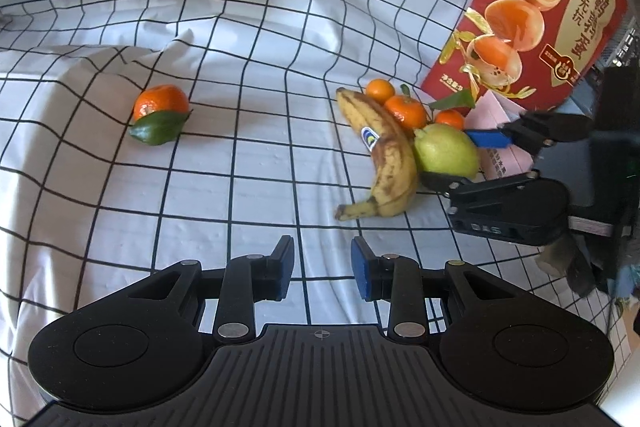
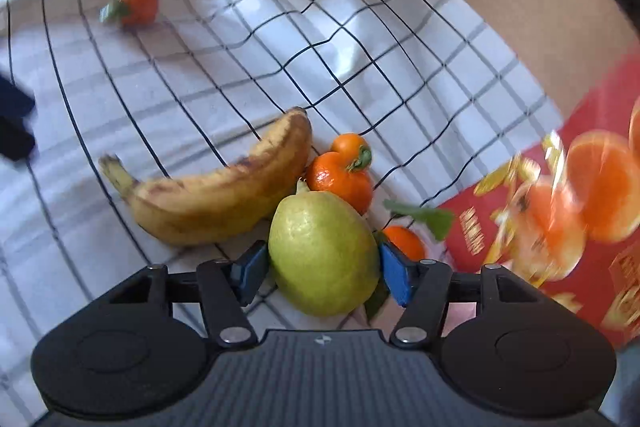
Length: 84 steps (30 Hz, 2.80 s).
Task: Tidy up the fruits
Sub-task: 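Lift the second green pear with the right gripper toward the box, then grasp the leafy tangerine with the left gripper while the right gripper holds the pear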
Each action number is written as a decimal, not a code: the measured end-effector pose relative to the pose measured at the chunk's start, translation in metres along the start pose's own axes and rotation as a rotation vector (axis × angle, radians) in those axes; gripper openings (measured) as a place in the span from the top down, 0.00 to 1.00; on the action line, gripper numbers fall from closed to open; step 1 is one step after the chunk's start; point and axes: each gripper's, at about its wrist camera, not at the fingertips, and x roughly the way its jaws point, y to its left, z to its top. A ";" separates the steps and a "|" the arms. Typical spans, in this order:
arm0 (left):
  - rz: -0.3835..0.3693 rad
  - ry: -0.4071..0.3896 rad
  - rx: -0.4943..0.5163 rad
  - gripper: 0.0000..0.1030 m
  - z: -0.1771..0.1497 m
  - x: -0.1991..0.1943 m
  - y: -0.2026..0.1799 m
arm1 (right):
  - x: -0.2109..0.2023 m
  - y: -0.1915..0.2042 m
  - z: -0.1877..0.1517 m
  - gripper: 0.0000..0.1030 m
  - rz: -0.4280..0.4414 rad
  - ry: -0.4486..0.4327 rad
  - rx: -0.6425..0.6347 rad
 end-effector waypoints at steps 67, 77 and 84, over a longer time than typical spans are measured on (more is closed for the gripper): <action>0.297 -0.074 -0.080 0.54 0.094 0.043 0.067 | -0.138 0.024 -0.147 0.30 0.092 -0.166 0.515; 0.331 -0.051 -0.032 0.52 0.088 0.043 0.057 | -0.137 0.033 -0.148 0.30 0.097 -0.156 0.491; 0.219 -0.014 0.060 0.52 0.054 0.017 0.015 | -0.140 0.032 -0.151 0.30 0.096 -0.157 0.484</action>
